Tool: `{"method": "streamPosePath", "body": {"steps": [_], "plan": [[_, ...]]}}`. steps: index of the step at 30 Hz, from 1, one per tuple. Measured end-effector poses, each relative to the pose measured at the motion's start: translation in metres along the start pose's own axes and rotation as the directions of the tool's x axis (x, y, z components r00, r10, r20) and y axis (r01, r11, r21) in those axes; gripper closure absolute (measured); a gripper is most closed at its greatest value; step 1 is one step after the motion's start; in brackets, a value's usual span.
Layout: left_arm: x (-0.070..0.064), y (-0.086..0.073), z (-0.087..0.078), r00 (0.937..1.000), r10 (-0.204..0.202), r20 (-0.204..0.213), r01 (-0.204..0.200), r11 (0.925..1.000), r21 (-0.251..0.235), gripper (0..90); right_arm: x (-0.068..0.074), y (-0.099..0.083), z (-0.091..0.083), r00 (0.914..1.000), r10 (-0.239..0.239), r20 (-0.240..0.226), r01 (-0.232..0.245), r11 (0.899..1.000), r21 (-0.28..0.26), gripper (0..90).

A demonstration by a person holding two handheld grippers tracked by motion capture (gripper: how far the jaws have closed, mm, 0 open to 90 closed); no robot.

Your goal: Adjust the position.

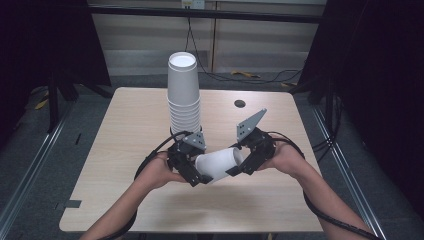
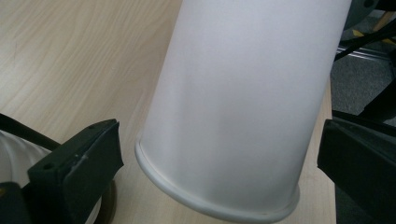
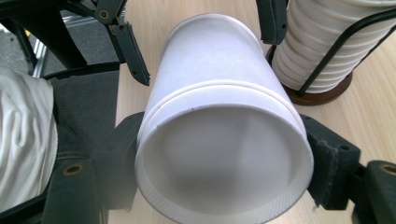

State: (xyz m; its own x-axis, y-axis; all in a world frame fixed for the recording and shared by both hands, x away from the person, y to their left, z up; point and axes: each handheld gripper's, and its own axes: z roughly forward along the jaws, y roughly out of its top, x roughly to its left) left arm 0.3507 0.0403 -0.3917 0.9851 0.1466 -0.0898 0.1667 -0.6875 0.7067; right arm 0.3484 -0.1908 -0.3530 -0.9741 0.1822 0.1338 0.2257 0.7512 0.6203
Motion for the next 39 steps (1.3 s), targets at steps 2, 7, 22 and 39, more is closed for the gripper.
{"method": "streamPosePath", "body": {"steps": [2,7,22,39], "plan": [[0.0,-0.001,0.0,1.0,0.003,-0.006,-0.003,1.0,-0.001,0.0,0.0,-0.001,0.0,1.0,-0.002,0.0,0.002,1.0,-0.002,25.1],[0.0,-0.004,0.004,0.9999,-0.011,0.01,0.012,0.9998,-0.014,0.0,-0.001,-0.002,-0.001,1.0,0.0,0.0,0.0,1.0,-0.018,25.1],[-0.001,-0.007,0.012,0.9993,-0.028,0.023,0.028,0.9992,-0.027,0.0,-0.002,-0.006,-0.004,0.9997,0.023,-0.01,-0.023,0.998,-0.061,25.0],[-0.002,-0.007,0.014,0.9995,-0.031,0.006,0.031,0.9991,-0.028,7.3,-0.002,-0.004,-0.004,0.9993,0.022,-0.031,-0.025,0.995,-0.097,24.8]]}}
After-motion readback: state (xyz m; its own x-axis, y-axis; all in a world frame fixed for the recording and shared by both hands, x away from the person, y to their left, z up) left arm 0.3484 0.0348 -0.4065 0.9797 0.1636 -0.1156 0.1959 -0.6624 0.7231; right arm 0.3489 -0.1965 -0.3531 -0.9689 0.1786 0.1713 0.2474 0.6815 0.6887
